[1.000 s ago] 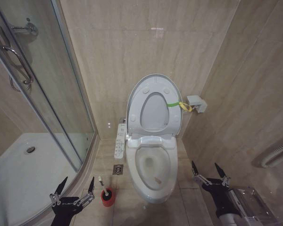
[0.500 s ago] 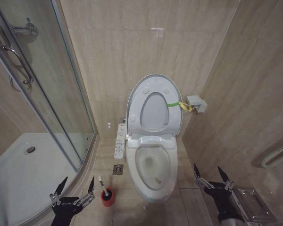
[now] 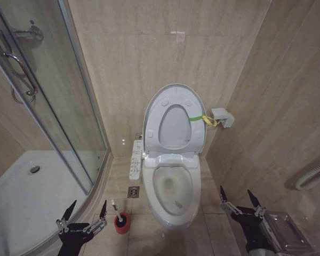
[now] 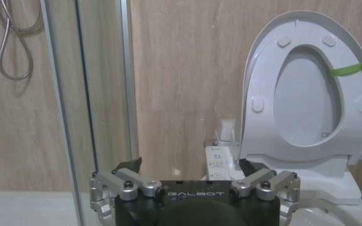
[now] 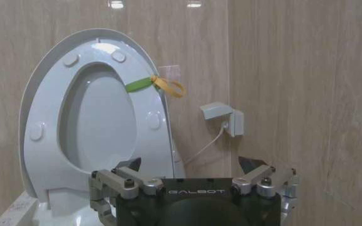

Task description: Open the toilet lid, clean the toilet bowl with a toilet brush, close the toilet lid, and flush.

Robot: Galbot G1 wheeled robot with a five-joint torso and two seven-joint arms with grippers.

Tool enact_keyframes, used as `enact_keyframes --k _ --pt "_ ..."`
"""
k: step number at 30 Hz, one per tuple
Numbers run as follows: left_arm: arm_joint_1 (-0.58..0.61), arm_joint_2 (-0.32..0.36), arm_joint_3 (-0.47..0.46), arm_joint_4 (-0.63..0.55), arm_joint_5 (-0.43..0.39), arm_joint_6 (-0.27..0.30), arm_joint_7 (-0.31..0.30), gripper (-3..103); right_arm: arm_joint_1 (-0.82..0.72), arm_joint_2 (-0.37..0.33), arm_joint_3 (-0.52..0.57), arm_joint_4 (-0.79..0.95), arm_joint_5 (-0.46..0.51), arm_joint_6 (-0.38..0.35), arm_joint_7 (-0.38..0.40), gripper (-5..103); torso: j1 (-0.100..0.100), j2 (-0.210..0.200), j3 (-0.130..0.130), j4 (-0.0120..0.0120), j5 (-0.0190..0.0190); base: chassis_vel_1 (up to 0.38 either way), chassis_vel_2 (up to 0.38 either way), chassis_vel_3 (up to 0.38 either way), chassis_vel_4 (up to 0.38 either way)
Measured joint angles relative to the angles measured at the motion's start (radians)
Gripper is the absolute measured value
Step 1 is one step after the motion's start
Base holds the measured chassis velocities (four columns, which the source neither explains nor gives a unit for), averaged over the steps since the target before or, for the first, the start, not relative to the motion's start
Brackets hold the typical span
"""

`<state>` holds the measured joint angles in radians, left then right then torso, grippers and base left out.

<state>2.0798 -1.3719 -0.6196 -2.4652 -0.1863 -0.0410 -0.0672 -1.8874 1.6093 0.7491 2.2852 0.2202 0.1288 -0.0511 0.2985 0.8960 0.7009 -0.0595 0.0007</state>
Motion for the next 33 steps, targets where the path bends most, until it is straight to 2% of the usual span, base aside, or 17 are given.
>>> enact_keyframes --k 7,19,33 --pt "0.000 0.000 0.000 0.000 0.000 0.000 0.000 100 0.001 0.000 0.001 -0.017 -0.006 0.006 -0.019 100 0.000 0.000 0.000 0.0000 0.0000 0.000 0.000 0.000 0.000" --pt "0.000 0.000 0.000 0.000 0.000 0.000 0.000 100 0.023 -0.024 -0.010 -0.036 0.015 -0.040 -0.084 100 0.000 0.000 0.000 0.0000 0.0000 0.000 0.000 0.000 0.000" --pt "0.000 0.000 0.000 0.000 0.000 0.000 0.000 100 0.008 -0.034 -0.046 -0.059 -0.028 -0.015 -0.088 100 0.000 0.000 0.000 0.0000 0.0001 0.000 0.000 0.000 0.000"
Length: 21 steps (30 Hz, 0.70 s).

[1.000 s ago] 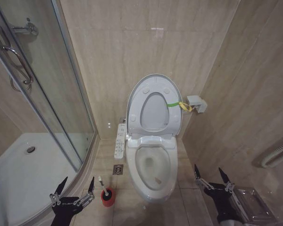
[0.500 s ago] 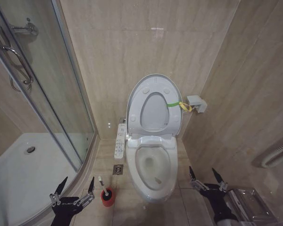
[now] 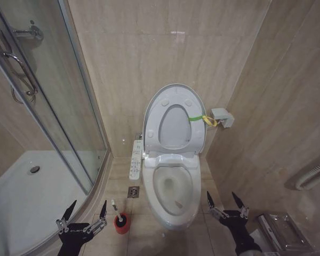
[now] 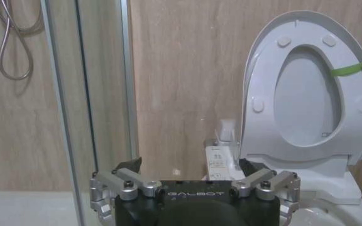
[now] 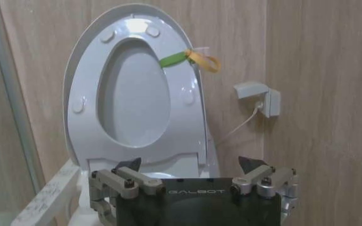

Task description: Open the toilet lid, clean the toilet bowl with a toilet brush, close the toilet lid, and flush.

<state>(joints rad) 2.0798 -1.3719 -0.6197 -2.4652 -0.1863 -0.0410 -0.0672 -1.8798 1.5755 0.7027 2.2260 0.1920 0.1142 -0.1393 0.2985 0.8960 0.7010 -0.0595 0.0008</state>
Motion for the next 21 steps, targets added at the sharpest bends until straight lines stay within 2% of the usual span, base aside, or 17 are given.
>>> enact_keyframes --k 7,16,21 --pt "0.000 0.000 0.000 0.000 0.000 0.000 0.000 100 -0.010 -0.007 -0.006 -0.007 -0.008 0.003 -0.003 100 0.000 0.000 0.000 0.0000 -0.0001 0.000 0.000 0.000 0.000" --pt "0.000 0.000 0.000 0.000 0.000 0.000 0.000 100 -0.030 0.022 -0.056 -0.023 -0.044 0.026 -0.003 100 0.000 0.000 0.000 0.0000 0.0000 0.000 0.000 0.000 0.000" --pt "0.000 0.000 0.000 0.000 0.000 0.000 0.000 100 -0.029 0.027 -0.040 -0.006 -0.032 0.027 0.009 100 0.000 0.000 0.000 0.0000 -0.0001 0.000 0.000 0.000 0.000"
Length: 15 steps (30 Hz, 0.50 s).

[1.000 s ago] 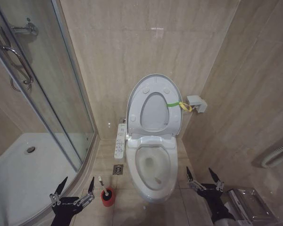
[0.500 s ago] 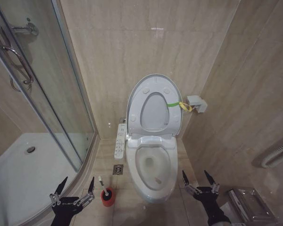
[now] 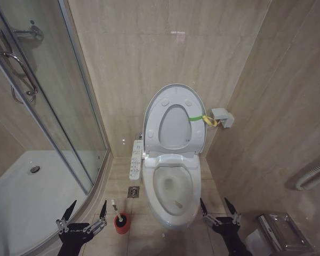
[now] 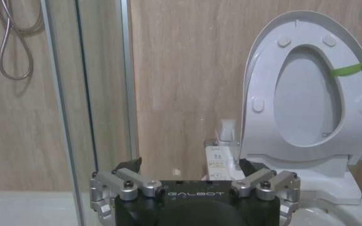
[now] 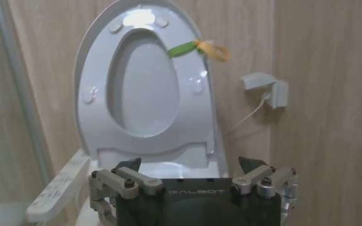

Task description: Open the toilet lid, clean the toilet bowl with a toilet brush, close the toilet lid, and flush.

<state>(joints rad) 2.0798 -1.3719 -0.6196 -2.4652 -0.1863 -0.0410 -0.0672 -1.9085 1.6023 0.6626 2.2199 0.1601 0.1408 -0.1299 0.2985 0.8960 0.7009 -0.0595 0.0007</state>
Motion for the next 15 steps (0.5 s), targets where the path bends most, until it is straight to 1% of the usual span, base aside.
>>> enact_keyframes --k 6,15 --pt "0.000 0.000 0.000 0.000 0.000 0.000 0.000 100 -0.006 0.005 0.027 0.043 0.016 0.000 0.020 100 0.000 0.000 0.000 0.0000 0.0000 0.000 0.000 0.000 0.000" --pt "0.000 0.000 0.000 0.000 0.000 0.000 0.000 100 -0.009 0.006 0.032 0.104 0.020 -0.012 0.026 100 0.000 0.000 0.000 0.0000 0.0000 0.000 0.000 0.000 0.000"
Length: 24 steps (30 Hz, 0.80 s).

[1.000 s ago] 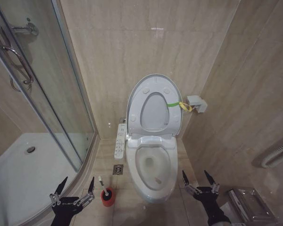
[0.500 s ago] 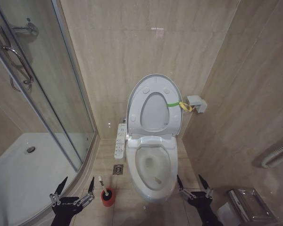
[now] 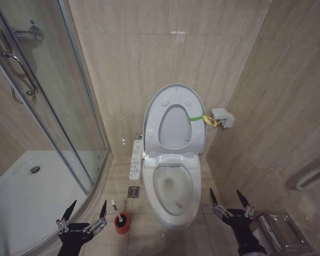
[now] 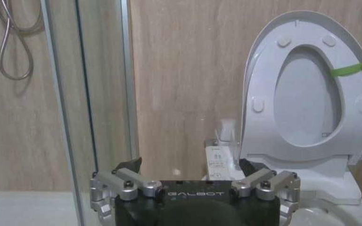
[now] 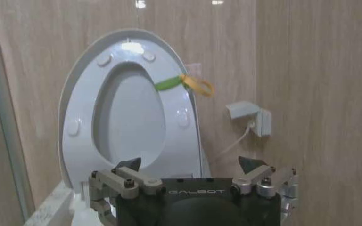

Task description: Open the toilet lid, clean the toilet bowl with a toilet brush, close the toilet lid, and flush.

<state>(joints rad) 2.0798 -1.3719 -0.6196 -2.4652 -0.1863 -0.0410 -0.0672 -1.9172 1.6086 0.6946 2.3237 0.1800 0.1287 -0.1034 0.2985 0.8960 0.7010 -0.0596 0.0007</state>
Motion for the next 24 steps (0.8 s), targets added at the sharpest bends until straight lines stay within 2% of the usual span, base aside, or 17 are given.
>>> enact_keyframes --k 24 --pt "0.000 0.000 0.000 0.000 0.000 0.000 0.000 100 0.003 0.000 0.005 0.072 0.010 -0.044 0.002 100 0.000 0.000 0.000 0.0000 0.0000 0.000 0.000 0.000 0.000"
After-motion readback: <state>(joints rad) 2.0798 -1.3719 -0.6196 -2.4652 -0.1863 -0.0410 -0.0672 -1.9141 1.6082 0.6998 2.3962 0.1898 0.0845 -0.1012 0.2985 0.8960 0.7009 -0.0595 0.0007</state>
